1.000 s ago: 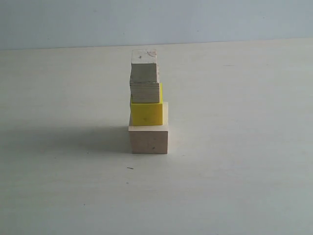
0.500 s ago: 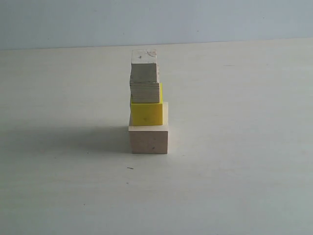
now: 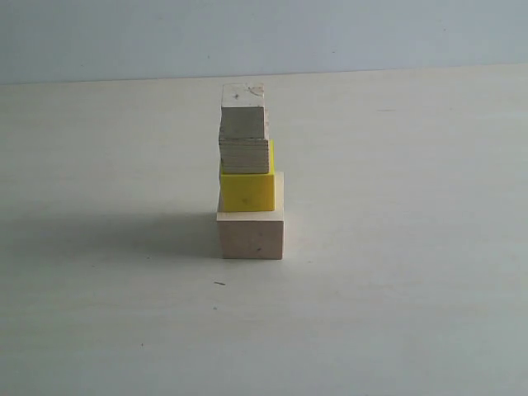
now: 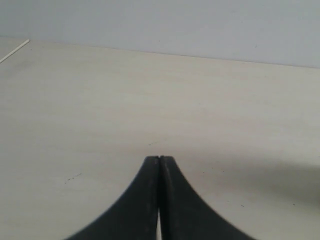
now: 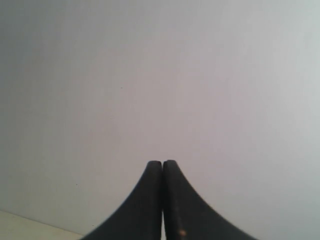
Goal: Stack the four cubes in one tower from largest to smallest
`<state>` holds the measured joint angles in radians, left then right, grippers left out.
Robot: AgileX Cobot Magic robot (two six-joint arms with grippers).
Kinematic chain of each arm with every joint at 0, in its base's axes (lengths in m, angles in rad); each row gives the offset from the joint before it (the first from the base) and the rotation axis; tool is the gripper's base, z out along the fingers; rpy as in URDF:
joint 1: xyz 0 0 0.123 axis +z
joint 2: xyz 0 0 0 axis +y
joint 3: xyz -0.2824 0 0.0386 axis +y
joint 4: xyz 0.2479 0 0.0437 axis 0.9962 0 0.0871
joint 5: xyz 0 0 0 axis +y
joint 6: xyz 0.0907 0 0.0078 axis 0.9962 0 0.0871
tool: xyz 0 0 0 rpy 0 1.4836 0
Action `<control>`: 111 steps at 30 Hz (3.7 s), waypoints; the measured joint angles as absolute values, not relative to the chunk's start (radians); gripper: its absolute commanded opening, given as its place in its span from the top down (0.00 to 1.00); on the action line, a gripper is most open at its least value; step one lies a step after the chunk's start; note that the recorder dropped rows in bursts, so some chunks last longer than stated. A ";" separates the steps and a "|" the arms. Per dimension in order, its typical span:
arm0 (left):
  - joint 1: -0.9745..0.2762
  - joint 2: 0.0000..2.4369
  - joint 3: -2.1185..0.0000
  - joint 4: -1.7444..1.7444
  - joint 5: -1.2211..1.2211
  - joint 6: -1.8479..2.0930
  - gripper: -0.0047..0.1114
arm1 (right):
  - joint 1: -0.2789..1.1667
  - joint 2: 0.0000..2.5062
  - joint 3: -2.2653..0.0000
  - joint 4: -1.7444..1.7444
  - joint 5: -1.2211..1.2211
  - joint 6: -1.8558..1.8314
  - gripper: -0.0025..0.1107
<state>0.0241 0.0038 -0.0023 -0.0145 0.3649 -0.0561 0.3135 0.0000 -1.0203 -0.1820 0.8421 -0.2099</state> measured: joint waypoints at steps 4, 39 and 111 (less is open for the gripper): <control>0.024 0.004 -0.002 -0.014 0.365 -0.056 0.96 | 0.313 0.000 -1.020 -0.182 0.842 -0.210 0.98; 0.024 0.004 -0.002 -0.014 0.365 -0.054 0.96 | 0.155 0.001 -0.837 -0.172 0.822 -0.100 0.98; 0.024 0.004 -0.002 -0.010 0.365 -0.054 0.96 | 0.044 0.004 -0.005 -0.179 0.344 0.108 0.98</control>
<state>0.0241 0.0038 -0.0023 -0.0102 0.3649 -0.0541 0.0442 0.0040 -0.0047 -0.1789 0.3438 0.1078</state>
